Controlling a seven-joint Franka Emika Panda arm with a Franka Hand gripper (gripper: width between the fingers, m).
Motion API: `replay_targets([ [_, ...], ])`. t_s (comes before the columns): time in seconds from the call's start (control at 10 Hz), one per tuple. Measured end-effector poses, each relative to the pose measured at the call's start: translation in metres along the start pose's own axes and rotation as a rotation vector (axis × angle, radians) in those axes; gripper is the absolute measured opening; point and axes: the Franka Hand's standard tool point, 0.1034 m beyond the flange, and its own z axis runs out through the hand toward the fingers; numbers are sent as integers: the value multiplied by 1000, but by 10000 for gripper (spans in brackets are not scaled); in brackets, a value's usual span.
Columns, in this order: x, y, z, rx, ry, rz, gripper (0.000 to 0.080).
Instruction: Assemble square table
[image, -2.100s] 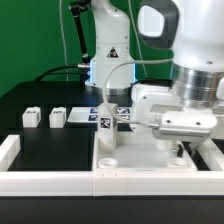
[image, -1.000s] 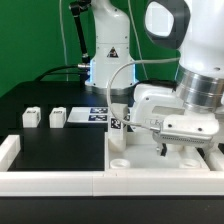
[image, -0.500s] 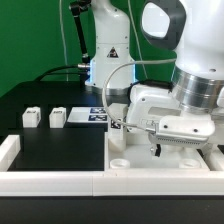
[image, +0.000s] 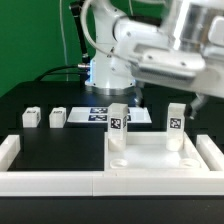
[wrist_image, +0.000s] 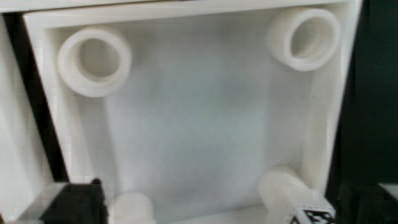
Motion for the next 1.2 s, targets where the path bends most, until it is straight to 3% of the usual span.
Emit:
replay_targets([
  [0.1,-4,-25,-9,8,-15,8,648],
  [0.2,-6,-59,-14,18,-23,-1,648],
  [0.4,-8,-110,-4,8,-14,106,648],
  [1.0,-6,-111,0,6,-8,560,648],
  [1.2,20,-129,21,13,17,728,648],
])
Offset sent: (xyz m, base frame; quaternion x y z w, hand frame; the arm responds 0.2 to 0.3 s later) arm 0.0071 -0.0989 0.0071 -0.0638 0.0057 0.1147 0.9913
